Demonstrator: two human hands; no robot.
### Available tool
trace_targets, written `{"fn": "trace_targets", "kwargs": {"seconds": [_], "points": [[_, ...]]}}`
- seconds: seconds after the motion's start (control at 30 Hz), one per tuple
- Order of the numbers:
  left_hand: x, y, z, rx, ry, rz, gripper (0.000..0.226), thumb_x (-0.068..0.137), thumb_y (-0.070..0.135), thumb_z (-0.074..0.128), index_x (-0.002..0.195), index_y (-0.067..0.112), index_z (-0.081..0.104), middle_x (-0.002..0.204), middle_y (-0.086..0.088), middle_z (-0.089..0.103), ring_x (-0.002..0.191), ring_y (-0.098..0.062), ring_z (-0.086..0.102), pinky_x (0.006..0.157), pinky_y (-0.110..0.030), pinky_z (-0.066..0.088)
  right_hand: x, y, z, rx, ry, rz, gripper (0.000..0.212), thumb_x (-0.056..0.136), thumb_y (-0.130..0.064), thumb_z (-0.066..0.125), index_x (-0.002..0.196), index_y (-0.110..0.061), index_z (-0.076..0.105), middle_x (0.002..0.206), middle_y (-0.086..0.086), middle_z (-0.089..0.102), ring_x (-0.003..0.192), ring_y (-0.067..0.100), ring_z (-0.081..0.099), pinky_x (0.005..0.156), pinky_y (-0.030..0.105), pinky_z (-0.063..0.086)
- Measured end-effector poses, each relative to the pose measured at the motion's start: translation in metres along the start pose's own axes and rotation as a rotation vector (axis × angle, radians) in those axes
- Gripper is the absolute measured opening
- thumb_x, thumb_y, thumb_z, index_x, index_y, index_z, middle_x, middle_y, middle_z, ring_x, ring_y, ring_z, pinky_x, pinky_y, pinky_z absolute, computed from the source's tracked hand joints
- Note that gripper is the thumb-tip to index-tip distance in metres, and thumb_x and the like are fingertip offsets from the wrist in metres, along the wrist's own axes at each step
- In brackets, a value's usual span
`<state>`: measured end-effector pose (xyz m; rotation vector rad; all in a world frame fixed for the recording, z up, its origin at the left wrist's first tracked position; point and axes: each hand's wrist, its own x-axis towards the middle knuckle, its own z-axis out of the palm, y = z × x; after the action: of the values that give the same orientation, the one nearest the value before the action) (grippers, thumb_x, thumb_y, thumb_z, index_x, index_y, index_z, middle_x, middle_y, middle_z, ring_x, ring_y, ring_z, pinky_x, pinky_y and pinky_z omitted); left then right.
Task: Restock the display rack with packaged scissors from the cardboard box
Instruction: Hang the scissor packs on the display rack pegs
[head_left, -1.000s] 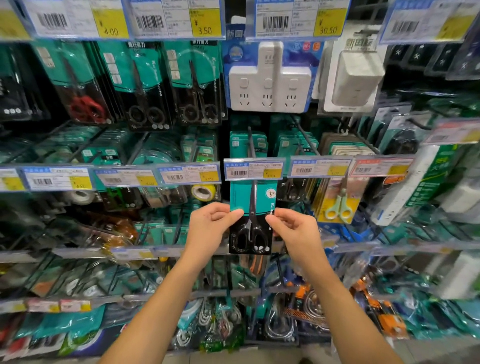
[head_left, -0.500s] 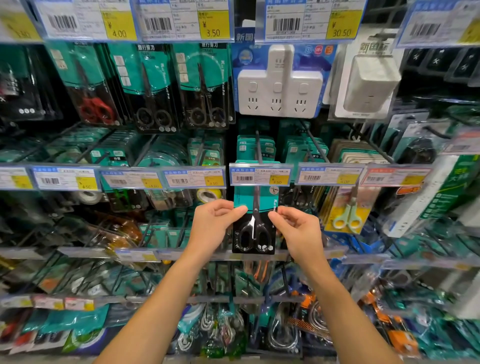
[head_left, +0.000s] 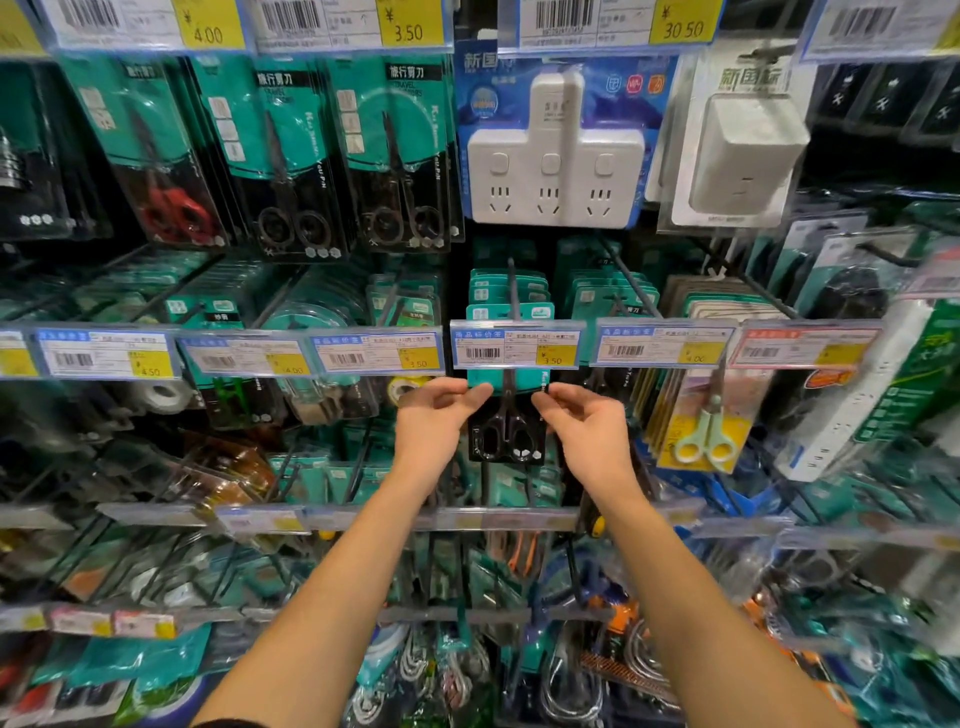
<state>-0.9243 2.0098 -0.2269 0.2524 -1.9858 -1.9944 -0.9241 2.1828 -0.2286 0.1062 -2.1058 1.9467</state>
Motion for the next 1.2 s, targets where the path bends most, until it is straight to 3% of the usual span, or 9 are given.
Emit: {"fn": "trace_targets", "kwargs": {"seconds": [0.2, 0.37, 0.53, 0.67, 0.77, 0.87, 0.97, 1.1, 1.2], "points": [[0.014, -0.001, 0.008, 0.075, 0.023, 0.095, 0.018, 0.076, 0.025, 0.084, 0.074, 0.027, 0.067, 0.070, 0.008, 0.069, 0.071, -0.011, 0.066, 0.074, -0.028, 0.054, 0.025, 0.013, 0.008, 0.001, 0.051, -0.073, 0.008, 0.083, -0.009, 0.075, 0.079, -0.004, 0.071, 0.059, 0.002, 0.065, 0.062, 0.000, 0.055, 0.063, 0.013, 0.046], [0.020, -0.002, 0.017, 0.047, 0.031, 0.149, 0.018, 0.080, 0.025, 0.081, 0.076, 0.028, 0.064, 0.076, 0.009, 0.070, 0.071, -0.001, 0.066, 0.065, -0.008, 0.049, 0.037, 0.021, 0.011, -0.056, 0.048, -0.171, 0.019, 0.087, -0.013, 0.072, 0.081, 0.004, 0.068, 0.072, 0.029, 0.064, 0.070, 0.012, 0.053, 0.065, 0.037, 0.045], [0.023, -0.004, 0.021, 0.094, 0.036, 0.190, 0.016, 0.083, 0.026, 0.078, 0.085, 0.017, 0.066, 0.074, 0.011, 0.067, 0.068, 0.004, 0.062, 0.061, -0.006, 0.048, 0.045, 0.022, 0.011, -0.165, 0.071, -0.223, 0.015, 0.087, -0.016, 0.072, 0.089, -0.001, 0.071, 0.070, 0.008, 0.065, 0.065, 0.016, 0.058, 0.067, 0.044, 0.051], [0.017, -0.003, 0.026, 0.225, 0.075, 0.196, 0.017, 0.090, 0.022, 0.071, 0.099, 0.009, 0.064, 0.080, 0.004, 0.063, 0.077, -0.011, 0.062, 0.061, -0.004, 0.043, 0.040, 0.018, 0.013, -0.297, 0.075, -0.227, 0.021, 0.089, -0.024, 0.070, 0.093, -0.004, 0.074, 0.074, 0.006, 0.070, 0.070, 0.021, 0.069, 0.072, 0.041, 0.057], [0.003, -0.005, 0.029, 0.393, 0.071, 0.148, 0.029, 0.097, 0.015, 0.059, 0.124, 0.006, 0.060, 0.101, -0.005, 0.066, 0.100, -0.022, 0.064, 0.077, -0.016, 0.044, 0.030, 0.012, 0.013, -0.438, 0.093, -0.215, 0.024, 0.091, -0.033, 0.065, 0.089, -0.011, 0.075, 0.071, 0.001, 0.071, 0.068, 0.015, 0.067, 0.071, 0.033, 0.054], [-0.014, -0.004, 0.025, 0.524, -0.046, 0.040, 0.047, 0.099, 0.018, 0.053, 0.145, 0.010, 0.043, 0.133, -0.011, 0.061, 0.121, -0.027, 0.057, 0.099, -0.034, 0.047, 0.015, 0.006, 0.012, -0.563, 0.091, -0.166, 0.029, 0.093, -0.034, 0.063, 0.108, -0.011, 0.071, 0.084, 0.004, 0.074, 0.082, 0.018, 0.067, 0.077, 0.027, 0.052], [-0.032, 0.000, 0.015, 0.696, -0.167, -0.027, 0.062, 0.101, 0.024, 0.050, 0.155, 0.008, 0.025, 0.143, -0.013, 0.052, 0.126, -0.029, 0.053, 0.099, -0.033, 0.045, -0.004, 0.000, 0.008, -0.694, 0.083, -0.119, 0.037, 0.095, -0.035, 0.057, 0.123, -0.012, 0.064, 0.100, 0.004, 0.073, 0.091, 0.020, 0.068, 0.080, 0.028, 0.051], [-0.062, 0.001, 0.004, 0.958, -0.330, 0.279, 0.053, 0.102, 0.019, 0.044, 0.153, 0.008, 0.031, 0.151, -0.013, 0.045, 0.140, -0.026, 0.039, 0.115, -0.036, 0.031, -0.044, -0.002, 0.004, -0.873, 0.081, -0.138, 0.042, 0.096, -0.040, 0.053, 0.125, -0.012, 0.061, 0.118, 0.007, 0.068, 0.110, 0.026, 0.063, 0.087, 0.038, 0.053], [-0.078, 0.000, 0.006, 1.188, -0.458, 0.449, 0.051, 0.105, 0.027, 0.036, 0.154, 0.013, 0.029, 0.158, -0.009, 0.034, 0.147, -0.024, 0.028, 0.119, -0.040, 0.023, -0.077, -0.001, -0.005, -0.949, 0.091, -0.108, 0.048, 0.096, -0.039, 0.055, 0.135, -0.011, 0.055, 0.137, 0.006, 0.058, 0.130, 0.021, 0.050, 0.105, 0.036, 0.044]]}}
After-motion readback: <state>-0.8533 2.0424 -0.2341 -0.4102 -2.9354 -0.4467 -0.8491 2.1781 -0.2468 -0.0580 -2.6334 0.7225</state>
